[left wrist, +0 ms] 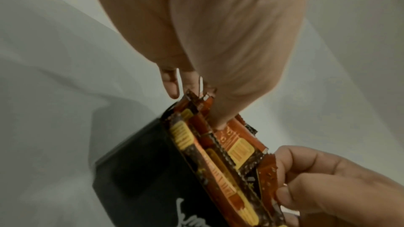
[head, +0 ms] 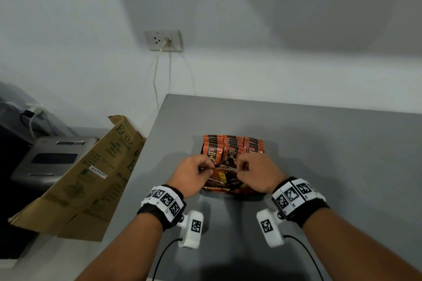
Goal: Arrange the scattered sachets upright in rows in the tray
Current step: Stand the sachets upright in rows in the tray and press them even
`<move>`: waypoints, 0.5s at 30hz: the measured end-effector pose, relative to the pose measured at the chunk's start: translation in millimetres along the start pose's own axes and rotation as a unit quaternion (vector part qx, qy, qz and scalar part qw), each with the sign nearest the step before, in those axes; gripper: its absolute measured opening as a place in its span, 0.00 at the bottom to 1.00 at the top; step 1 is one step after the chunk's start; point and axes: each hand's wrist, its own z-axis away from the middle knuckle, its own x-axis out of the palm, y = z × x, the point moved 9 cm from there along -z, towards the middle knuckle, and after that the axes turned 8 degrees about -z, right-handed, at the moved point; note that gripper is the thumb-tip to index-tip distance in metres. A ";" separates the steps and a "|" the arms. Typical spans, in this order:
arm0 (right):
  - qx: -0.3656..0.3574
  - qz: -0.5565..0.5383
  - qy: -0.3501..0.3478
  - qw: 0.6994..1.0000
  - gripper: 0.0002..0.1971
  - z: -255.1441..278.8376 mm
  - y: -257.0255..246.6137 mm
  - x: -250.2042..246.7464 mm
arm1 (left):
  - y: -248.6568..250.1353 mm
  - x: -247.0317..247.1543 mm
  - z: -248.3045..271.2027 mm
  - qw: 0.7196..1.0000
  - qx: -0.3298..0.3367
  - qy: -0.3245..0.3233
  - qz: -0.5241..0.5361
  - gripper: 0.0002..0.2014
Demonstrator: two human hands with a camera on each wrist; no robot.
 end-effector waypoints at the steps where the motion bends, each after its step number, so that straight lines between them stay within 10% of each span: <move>1: 0.000 -0.002 0.007 1.000 0.06 0.1 0.7 -1.4 | -2.4 0.0 0.1 1.000 -0.001 0.002 0.016 0.08; 15: 0.012 0.004 -0.049 0.999 0.07 0.2 16.2 20.4 | -10.2 -19.4 6.3 0.978 -0.029 0.091 0.187 0.05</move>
